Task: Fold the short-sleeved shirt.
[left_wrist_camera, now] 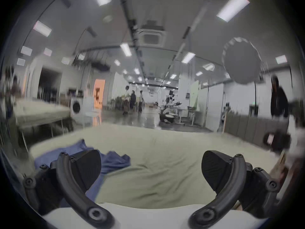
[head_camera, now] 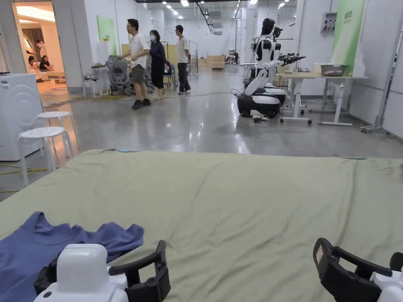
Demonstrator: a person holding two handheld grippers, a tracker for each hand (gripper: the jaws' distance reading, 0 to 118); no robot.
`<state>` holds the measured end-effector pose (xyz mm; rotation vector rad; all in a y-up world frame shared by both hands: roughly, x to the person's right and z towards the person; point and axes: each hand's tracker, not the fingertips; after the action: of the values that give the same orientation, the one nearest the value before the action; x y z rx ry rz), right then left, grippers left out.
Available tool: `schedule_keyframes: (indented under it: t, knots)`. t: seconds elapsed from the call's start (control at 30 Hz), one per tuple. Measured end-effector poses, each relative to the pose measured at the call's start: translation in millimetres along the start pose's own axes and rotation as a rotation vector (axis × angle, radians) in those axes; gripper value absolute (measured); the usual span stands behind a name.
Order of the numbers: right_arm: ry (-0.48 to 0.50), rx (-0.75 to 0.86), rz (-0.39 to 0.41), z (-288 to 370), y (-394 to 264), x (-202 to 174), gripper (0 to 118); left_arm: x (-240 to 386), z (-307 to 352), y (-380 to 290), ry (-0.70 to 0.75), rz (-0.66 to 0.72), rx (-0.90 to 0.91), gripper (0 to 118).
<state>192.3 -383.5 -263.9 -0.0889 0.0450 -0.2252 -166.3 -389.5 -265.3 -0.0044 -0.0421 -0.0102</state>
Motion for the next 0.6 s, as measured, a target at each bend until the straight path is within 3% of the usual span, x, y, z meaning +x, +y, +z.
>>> schedule_keyframes:
  t: [0.07, 0.17, 0.4, 0.6]
  knots:
    - [-0.033, 0.006, -0.06, 1, -1, 1, 118, -7, 0, 4, -0.082, 0.144, -0.025, 118]
    - [-0.051, 0.011, -0.007, 0, 0, 0, 118, -14, -1, 9, -0.093, 0.28, -0.043, 118]
    - [-0.061, 0.036, 0.115, 7, -2, -11, 118, -10, 4, 16, -0.035, 0.164, -0.011, 118]
    - [-0.068, 0.042, 0.146, 10, -2, -16, 118, 3, 8, 14, -0.001, 0.095, 0.032, 118]
